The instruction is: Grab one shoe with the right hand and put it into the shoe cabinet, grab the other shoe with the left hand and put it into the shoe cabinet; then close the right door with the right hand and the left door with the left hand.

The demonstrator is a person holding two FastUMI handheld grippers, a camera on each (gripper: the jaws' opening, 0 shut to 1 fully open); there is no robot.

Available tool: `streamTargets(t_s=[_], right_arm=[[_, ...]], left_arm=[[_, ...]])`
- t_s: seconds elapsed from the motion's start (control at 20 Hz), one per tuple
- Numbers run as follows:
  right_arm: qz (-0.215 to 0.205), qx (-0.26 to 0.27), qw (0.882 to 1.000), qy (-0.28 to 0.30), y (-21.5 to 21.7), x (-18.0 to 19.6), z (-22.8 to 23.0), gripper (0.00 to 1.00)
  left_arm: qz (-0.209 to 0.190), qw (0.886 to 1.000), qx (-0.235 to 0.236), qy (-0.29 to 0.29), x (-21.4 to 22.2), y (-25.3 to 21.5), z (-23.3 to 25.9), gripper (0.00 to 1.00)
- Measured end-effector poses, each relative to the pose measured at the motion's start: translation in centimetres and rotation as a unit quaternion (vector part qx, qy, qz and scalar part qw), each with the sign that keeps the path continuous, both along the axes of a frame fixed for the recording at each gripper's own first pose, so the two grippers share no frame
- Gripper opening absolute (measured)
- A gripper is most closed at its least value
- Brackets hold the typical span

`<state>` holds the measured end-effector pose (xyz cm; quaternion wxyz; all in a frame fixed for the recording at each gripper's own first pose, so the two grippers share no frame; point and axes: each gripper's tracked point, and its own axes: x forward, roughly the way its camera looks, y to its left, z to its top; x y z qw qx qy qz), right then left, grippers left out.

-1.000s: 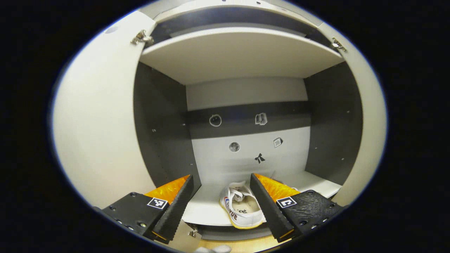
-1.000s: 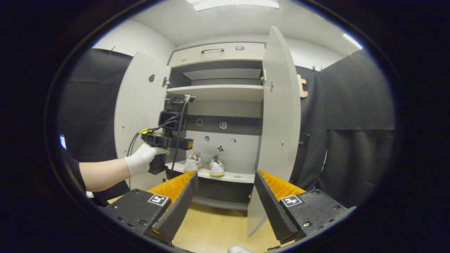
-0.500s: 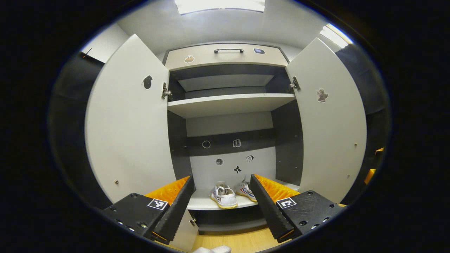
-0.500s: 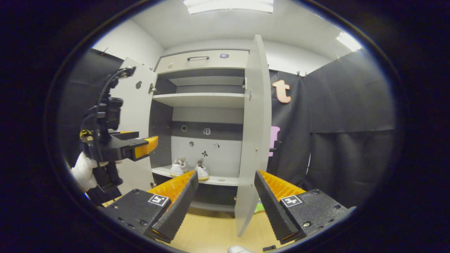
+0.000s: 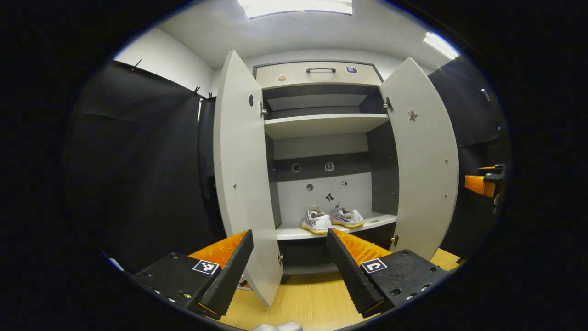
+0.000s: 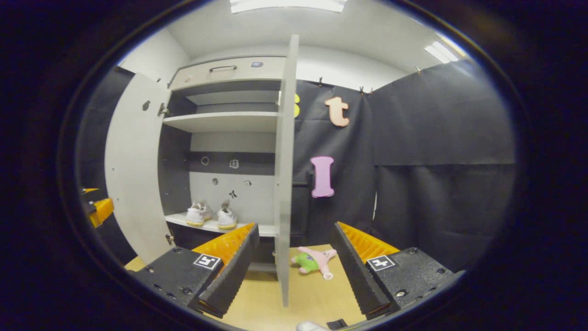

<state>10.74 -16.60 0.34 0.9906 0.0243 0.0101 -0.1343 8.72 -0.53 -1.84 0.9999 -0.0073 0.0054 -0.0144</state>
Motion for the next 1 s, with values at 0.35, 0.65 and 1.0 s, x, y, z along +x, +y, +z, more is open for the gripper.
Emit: streamTargets(t_s=[0.35, 0.65, 1.0], right_arm=[[-0.043, 0.004, 0.999, 0.006, -6.5, 3.7, 0.2, 1.00], [-0.011, 0.016, 1.000, 0.022, -6.6, 6.9, 0.3, 0.98], [0.022, -0.004, 0.999, 0.036, -4.2, 7.0, 0.7, 0.92]], left_arm=[[0.027, 0.999, -0.018, 0.006, -0.4, 1.9, -0.7, 0.96], [0.026, 0.999, -0.020, 0.001, -0.3, 1.0, -0.5, 0.96], [0.019, 1.000, -0.021, 0.002, 0.3, 0.0, -0.5, 0.96]])
